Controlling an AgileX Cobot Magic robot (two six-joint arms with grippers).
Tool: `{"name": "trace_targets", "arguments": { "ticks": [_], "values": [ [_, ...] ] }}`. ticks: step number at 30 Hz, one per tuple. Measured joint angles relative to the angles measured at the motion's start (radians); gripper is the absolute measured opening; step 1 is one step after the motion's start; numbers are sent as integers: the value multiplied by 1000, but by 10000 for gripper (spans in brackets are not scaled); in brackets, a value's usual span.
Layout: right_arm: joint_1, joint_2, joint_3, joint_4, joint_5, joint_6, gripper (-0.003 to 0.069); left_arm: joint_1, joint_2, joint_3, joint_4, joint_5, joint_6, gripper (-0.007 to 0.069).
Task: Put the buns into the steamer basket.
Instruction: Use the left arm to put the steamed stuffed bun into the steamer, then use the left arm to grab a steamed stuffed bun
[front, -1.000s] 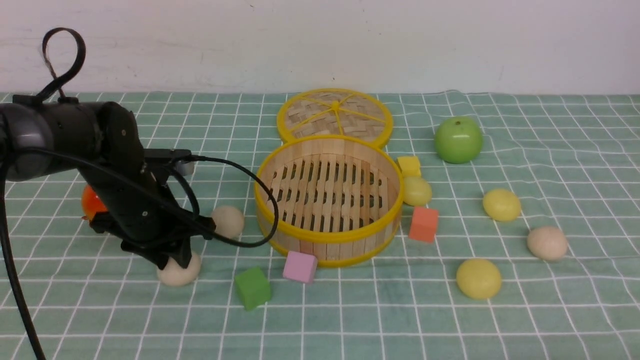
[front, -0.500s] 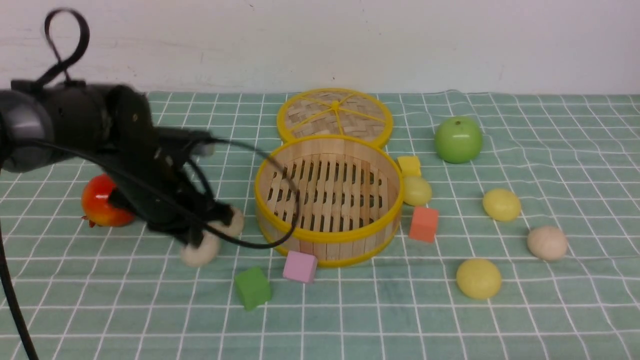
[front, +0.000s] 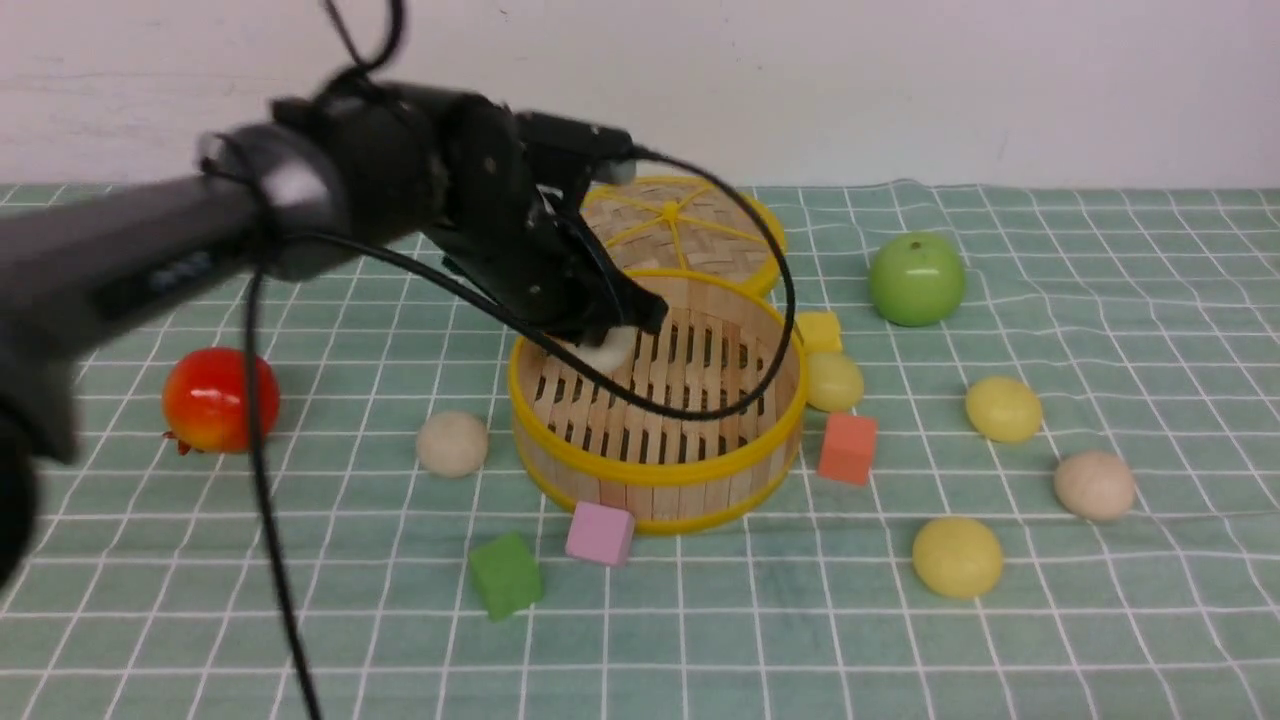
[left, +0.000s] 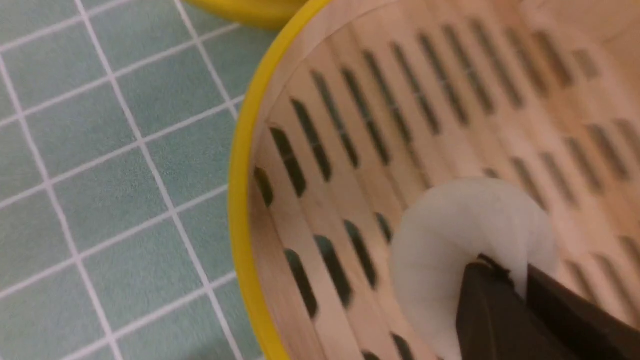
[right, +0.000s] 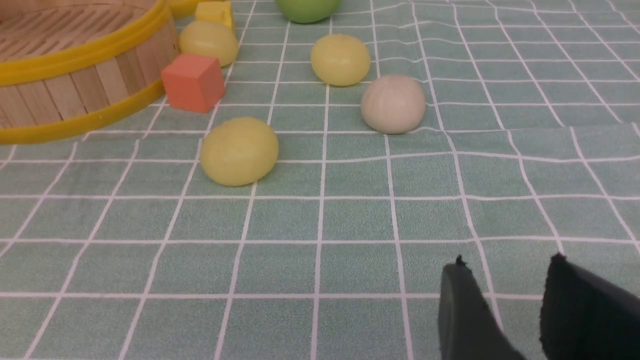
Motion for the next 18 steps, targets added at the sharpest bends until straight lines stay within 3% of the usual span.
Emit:
{"name": "trace_targets", "arguments": {
  "ticks": [7,11,14,18],
  "values": [
    [0,0,0,0,0,0,240,9,133,-117,115,64,-51,50],
    [0,0,0,0,0,0,240,9,138,-148,126,106,-61,201],
    [0,0,0,0,0,0,240,9,116,-190,128,211,-104,363],
    [0,0,0,0,0,0,240,9,42,-220,129,325,-142,428]
  ]
}}
